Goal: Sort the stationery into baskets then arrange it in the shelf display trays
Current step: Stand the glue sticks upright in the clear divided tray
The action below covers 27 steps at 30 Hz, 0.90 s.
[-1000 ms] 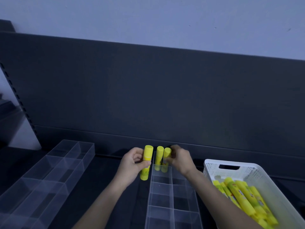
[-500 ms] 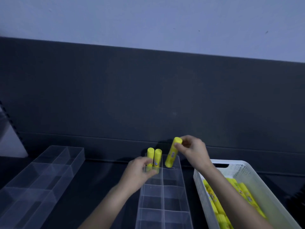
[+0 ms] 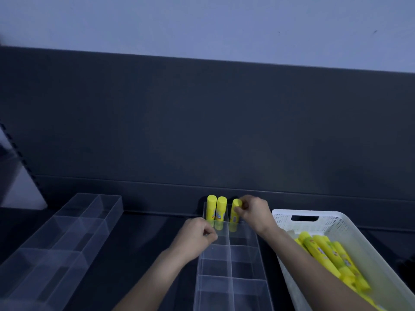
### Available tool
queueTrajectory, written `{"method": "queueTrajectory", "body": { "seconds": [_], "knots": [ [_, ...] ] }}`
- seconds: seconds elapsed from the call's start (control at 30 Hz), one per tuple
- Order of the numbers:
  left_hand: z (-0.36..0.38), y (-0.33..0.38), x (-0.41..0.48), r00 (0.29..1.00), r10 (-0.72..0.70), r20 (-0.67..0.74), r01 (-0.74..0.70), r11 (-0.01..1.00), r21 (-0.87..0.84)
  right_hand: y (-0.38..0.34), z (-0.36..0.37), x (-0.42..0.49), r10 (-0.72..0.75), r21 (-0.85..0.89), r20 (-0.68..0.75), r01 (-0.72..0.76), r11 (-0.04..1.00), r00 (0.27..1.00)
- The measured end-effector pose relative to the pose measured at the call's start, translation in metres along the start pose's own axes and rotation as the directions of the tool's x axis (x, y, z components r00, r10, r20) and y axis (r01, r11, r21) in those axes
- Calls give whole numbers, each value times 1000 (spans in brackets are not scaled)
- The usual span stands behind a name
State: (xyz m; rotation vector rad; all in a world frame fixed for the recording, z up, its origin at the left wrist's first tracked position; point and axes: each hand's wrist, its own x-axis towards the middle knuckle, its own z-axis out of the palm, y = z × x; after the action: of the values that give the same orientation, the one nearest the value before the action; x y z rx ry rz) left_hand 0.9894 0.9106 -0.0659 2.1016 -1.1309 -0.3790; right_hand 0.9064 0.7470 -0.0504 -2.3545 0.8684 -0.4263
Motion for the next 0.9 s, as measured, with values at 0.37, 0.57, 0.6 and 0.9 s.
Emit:
{"method": "queueTrajectory", "body": {
  "seconds": [0.37,0.57,0.6,0.9],
  "knots": [
    [25,33,8,998,-6,-60,17,983,184,46,-90,-70,43,11,-164,-42,999,986],
    [78,119,5,990,132,-55,-122,980,156,123,-155,-121,213,-243,17,-202,949,977],
    [90,135,4,990,139,-33,-132,979,155,131,-157,-128,237,-291,94,-201,936,967],
    [171,188,21,964,-229,134,168,917,362,153,-137,-127,243,-289,228,-173,942,943]
  ]
}}
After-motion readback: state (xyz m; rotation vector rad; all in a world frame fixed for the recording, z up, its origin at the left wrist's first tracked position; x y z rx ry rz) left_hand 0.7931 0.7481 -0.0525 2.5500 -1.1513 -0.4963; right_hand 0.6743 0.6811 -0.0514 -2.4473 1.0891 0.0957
